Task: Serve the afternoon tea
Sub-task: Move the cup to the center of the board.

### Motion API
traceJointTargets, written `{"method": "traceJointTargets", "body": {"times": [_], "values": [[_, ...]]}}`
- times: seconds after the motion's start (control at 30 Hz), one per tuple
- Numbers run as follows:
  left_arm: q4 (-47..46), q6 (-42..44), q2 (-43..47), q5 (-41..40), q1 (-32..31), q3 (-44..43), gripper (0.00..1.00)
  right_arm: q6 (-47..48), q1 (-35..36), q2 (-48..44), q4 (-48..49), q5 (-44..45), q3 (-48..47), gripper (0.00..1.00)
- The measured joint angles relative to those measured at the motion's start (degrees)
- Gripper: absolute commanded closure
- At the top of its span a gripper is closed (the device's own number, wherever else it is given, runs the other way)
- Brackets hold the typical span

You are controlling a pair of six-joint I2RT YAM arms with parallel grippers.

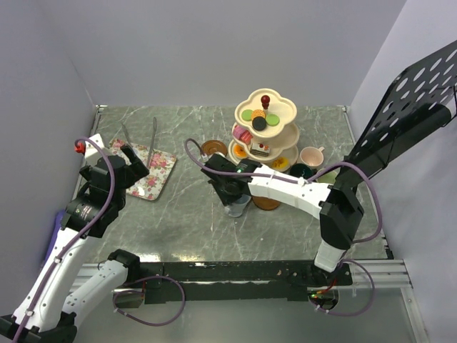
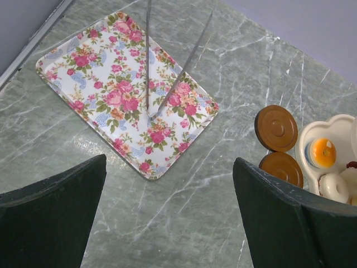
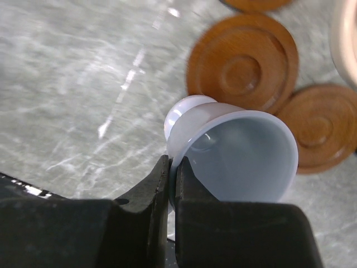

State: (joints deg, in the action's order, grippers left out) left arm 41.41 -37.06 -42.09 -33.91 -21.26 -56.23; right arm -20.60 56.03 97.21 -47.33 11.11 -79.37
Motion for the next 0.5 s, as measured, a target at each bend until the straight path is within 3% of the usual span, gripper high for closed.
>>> {"method": "traceJointTargets", "body": {"times": [0.5], "values": [[0.13, -0.02, 1.90, -1.11, 0.00, 0.48, 0.00, 9.09, 3.41, 6.38, 3.54, -6.40, -8.50, 1.00]]}}
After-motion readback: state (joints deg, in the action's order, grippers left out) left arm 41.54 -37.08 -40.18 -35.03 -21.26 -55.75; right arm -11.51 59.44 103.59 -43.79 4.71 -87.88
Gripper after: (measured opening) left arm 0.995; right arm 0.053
